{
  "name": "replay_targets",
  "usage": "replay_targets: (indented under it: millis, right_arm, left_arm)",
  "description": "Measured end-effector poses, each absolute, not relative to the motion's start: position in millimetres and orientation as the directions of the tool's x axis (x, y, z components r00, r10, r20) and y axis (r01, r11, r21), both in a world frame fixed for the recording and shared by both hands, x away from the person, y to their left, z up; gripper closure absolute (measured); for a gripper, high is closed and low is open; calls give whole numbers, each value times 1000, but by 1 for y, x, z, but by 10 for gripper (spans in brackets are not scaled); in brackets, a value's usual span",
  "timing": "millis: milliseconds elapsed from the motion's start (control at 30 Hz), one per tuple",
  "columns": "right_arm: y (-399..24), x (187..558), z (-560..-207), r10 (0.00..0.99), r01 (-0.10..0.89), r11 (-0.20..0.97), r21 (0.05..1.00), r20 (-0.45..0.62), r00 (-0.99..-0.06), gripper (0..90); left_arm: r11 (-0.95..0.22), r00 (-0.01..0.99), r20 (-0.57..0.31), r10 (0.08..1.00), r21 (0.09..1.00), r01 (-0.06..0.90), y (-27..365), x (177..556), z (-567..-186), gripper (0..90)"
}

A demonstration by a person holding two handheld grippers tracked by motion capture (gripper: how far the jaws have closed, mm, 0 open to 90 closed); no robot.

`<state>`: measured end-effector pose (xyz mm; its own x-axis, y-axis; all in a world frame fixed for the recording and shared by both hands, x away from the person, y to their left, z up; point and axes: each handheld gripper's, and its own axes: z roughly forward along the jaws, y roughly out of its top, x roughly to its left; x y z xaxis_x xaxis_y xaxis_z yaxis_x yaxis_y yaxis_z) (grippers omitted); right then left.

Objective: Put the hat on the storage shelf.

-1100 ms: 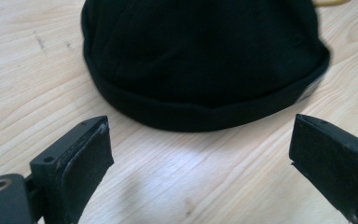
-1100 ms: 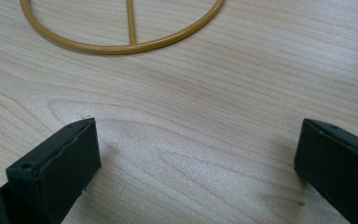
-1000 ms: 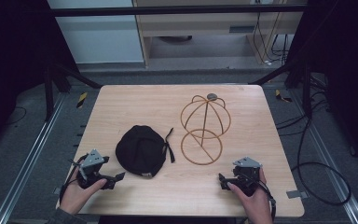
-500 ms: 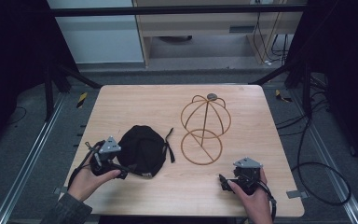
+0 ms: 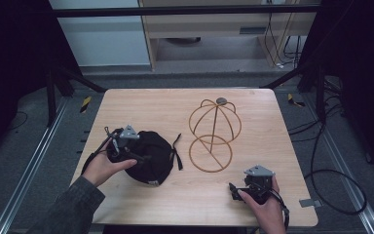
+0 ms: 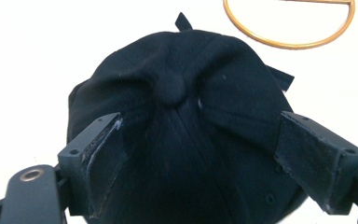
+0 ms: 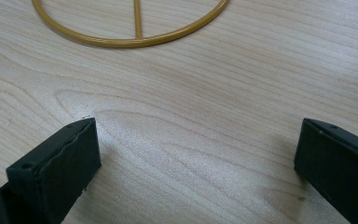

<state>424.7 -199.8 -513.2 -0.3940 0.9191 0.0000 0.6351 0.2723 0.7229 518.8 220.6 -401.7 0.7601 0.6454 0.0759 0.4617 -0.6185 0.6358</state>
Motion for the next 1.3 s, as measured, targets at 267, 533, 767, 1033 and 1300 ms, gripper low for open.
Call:
replay_targets:
  millis: [267,533,767,1033,1300]
  right_arm:
    - [-200,424,-513,917,633,276,724,-1,-398,4]
    - [-200,423,-513,917,633,276,723,-2,-398,4]
    - [-200,423,-513,917,633,276,723,-2,-398,4]
    - [-200,423,-513,917,633,276,723,-2,-398,4]
    - [-200,423,-513,918,633,275,723,-2,-397,4]
  left_arm:
    - [-625,773,52,632,624,469,209,535,-397,255]
    - [-630,767,48,640,604,488,209,544,-398,398]
    - [-640,783,12,621,584,499,209,549,-406,524]
    - [-669,808,17,589,570,477,206,549,-411,677]
    - [-655,805,20,593,594,468,211,544,-404,727]
